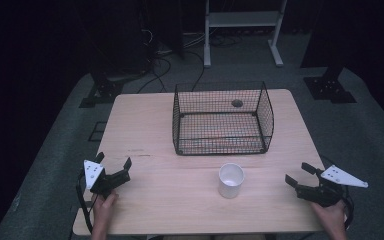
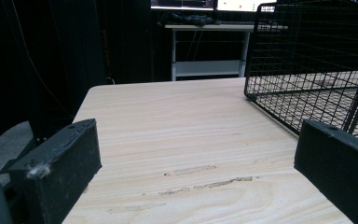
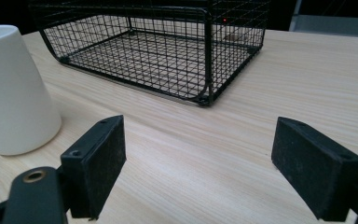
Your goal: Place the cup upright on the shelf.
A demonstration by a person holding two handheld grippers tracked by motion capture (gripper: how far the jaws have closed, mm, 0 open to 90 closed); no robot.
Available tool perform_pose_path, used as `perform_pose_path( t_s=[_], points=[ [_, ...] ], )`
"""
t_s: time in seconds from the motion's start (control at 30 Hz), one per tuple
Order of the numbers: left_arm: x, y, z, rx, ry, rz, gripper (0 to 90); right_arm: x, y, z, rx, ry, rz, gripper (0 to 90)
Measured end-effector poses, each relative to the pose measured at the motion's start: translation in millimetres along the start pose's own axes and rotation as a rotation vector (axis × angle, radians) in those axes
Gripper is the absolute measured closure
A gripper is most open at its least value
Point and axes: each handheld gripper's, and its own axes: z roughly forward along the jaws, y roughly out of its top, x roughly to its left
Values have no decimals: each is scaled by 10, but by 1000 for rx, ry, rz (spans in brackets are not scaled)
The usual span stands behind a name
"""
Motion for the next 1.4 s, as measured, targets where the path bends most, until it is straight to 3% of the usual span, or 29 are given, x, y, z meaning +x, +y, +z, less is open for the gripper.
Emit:
perform_pose_path(
  t_s=[0.43, 0.73, 1.4],
  points=[
    [-2, 0, 0, 1, 2, 2, 0, 40, 65, 51, 8, 48, 1, 140],
    [13, 0, 0, -1, 2, -9, 0, 188, 173, 130, 39, 102, -46, 125],
    [12, -1, -1, -3, 0, -9, 0, 398, 382, 217, 75, 166, -110, 102]
  ],
)
